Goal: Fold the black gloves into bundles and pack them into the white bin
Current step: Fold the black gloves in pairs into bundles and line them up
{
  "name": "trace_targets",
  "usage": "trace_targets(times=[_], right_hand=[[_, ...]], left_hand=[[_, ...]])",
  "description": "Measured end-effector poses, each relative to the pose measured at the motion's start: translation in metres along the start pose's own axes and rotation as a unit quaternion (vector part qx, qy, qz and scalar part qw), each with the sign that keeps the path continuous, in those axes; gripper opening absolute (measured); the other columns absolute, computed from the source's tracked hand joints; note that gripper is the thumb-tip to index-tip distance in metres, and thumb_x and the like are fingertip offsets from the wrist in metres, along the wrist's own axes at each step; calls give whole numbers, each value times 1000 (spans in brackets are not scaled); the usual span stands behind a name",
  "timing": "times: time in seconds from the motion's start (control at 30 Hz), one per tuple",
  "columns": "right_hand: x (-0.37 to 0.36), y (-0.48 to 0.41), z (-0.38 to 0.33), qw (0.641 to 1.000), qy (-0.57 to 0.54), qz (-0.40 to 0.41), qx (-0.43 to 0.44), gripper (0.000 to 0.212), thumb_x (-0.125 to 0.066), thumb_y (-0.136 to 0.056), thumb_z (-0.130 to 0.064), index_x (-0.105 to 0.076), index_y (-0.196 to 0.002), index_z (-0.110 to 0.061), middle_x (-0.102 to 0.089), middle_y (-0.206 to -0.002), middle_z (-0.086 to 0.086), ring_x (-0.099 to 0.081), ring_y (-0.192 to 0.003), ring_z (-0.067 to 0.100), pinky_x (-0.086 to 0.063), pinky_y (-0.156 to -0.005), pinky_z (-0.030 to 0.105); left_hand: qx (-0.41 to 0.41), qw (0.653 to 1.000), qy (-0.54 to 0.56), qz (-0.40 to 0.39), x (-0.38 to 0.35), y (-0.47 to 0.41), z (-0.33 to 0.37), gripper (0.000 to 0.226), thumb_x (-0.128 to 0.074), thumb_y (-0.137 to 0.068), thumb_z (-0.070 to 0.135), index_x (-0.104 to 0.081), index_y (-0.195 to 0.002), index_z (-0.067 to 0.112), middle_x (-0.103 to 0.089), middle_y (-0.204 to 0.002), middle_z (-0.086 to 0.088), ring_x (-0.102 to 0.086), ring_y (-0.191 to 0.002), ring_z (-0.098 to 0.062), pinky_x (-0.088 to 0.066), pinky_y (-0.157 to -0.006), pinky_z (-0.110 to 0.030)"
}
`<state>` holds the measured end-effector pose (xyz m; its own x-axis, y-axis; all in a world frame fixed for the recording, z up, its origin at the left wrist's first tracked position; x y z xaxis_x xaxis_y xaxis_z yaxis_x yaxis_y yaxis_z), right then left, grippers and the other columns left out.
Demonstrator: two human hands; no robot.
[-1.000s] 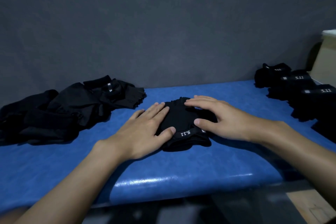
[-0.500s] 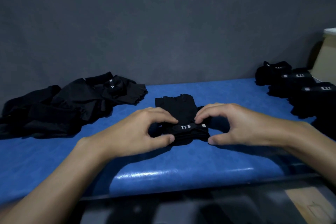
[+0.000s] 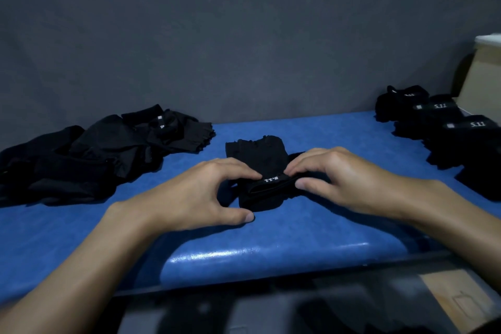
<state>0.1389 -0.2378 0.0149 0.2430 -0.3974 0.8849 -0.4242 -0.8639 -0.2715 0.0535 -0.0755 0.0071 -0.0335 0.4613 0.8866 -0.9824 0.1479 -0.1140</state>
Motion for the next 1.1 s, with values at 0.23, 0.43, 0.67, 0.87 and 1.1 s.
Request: trace_targets(times=[0.23,0.43,0.67,0.87,1.1], right_hand=[[6,0,10,991,-102,42,-77,16,-55,-95,-28,-68,-88,-23,-71,-82,-6,-67,-81,13,-53,-79,43],[11,-4,12,960,-262,56,-81,24,-59,-92,-37,-69,-94,-16,-70,-83,3,-63,-75,15,-53,-76,41],[3,-8,23,943,-304,72,-112,27,-66,-87,-30,-64,-95,-4,-68,-83,14,-61,-75,12,-50,-70,33],[-6,-24,28,949,-253,117,-146,22,-55,-97,-28,-56,-88,-8,-49,-63,-3,-45,-59,9,-39,-58,25],[-9,-40,39,958,-147,154,-190,32,-54,-96,-35,-54,-83,-6,-49,-64,-1,-43,-60,12,-37,-59,32]], left_hand=[[5,998,56,29,1,0,1,35,-80,-82,30,-67,-114,35,-66,-100,28,-61,-96,6,-44,-82,-12],[19,980,168,105,5,-5,-10,15,-60,-98,23,-66,-87,14,-66,-73,4,-60,-70,-10,-47,-70,-28],[58,945,273,170,0,-19,-24,32,-59,-100,24,-61,-84,-4,-65,-74,-25,-57,-65,-19,-46,-67,-37],[121,918,291,240,-1,-26,-39,34,-63,-97,29,-56,-76,2,-54,-64,-35,-42,-59,-22,-35,-63,-32],[130,905,265,306,7,-26,-45,10,-64,-95,30,-60,-96,21,-65,-67,-22,-59,-58,-29,-54,-70,-49]])
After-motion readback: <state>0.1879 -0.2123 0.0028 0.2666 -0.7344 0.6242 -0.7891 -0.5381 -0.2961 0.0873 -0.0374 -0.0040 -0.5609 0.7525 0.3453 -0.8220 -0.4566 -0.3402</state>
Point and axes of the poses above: each hand's wrist, its own y-axis away from the middle knuckle, its own x-axis out of the back of the hand, z = x × y, the point moved 7 cm from there along -y, towards the middle knuckle
